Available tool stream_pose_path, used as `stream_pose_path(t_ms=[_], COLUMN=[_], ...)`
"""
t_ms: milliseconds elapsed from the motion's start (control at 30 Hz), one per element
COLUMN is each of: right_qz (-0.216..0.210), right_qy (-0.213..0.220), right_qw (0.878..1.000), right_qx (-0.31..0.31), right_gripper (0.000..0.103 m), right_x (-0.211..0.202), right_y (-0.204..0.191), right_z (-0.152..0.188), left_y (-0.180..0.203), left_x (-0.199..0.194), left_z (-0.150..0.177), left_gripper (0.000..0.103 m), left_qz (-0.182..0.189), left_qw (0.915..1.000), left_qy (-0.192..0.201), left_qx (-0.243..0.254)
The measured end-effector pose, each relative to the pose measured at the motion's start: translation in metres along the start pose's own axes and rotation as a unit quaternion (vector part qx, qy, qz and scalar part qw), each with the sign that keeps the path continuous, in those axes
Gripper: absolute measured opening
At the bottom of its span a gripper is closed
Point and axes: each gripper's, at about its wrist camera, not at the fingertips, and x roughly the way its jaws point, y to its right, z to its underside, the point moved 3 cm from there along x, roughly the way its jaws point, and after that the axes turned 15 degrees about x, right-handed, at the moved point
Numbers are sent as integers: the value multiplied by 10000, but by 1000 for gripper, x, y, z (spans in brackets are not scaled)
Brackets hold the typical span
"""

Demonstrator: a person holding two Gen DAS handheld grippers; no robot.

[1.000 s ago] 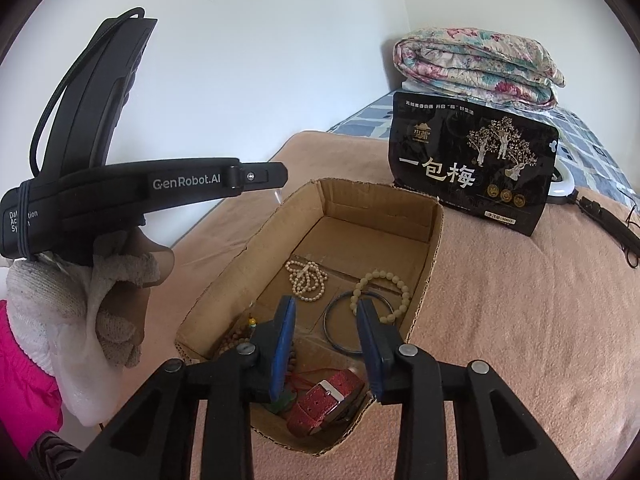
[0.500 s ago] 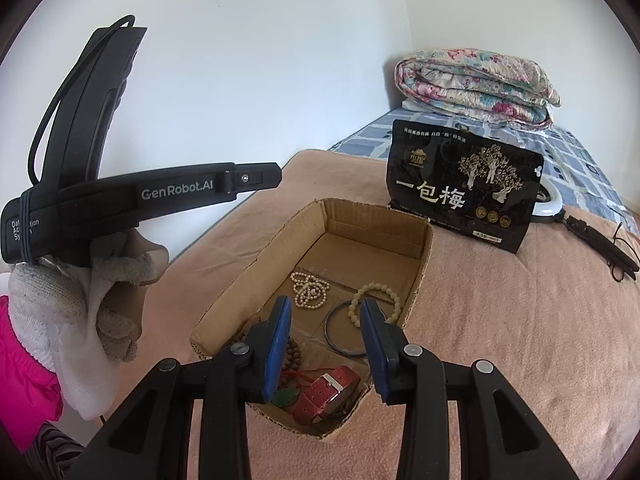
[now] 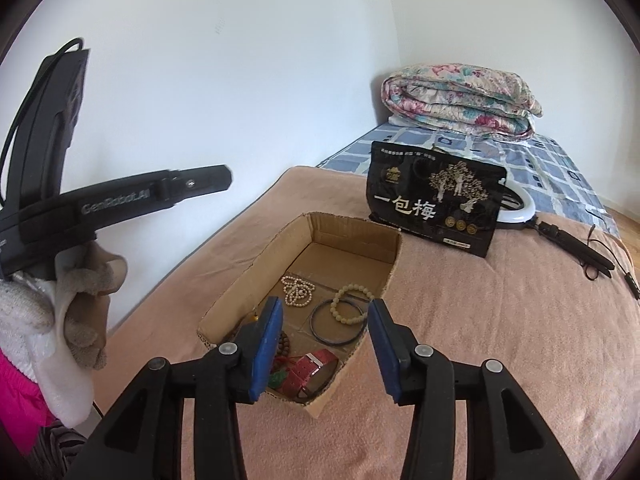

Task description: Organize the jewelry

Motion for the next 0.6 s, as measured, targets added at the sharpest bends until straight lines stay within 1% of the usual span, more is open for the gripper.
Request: stream_pose_path(t_ms=[133,233,267,300,333,367,400,467,500,567,600], right_qz=[105,153,181,219,253,288,326,371,394,457,485], right_qy=[96,150,171,196,229,274,336,396,423,498,545], right_qw=[9999,9997,9996,9995,9994,9991,9988,9984,9982,9976,9972], right_qx=[90,106,97,96,105,124,153,177,179,180,180], right_gripper=[56,56,58,61,72,80,82,83,84,91,92], right_x=[-15,-24,-27,-29,-31,-34,-38,-42,-45,-49,-52], right_y=[9,15,16,18,20,22,24,28,29,32,33], right_z=[0,0,0,0,0,0,0,-2,-3,-4,-4], left_y=[10,18,21,23,26,28,28,30,31,34,35], left_x=[-16,-25,-28,-30,-33,-36,-40,-48,-51,-54,-55], left_z=[5,10,10,11,11,11,11,11,11,11,12], left_gripper=[33,33,33,34,35,46,59,69,70,71,74], left_qz=[-6,40,45,41,44,40,25,-8,-25,-18,-19], left_qw=[10000,10000,9999,9999,9998,9997,9997,9997,9996,9995,9995], left_qy=[-11,-40,-45,-49,-41,-27,4,112,134,123,106], left_qx=[15,73,111,146,194,231,236,227,249,304,312])
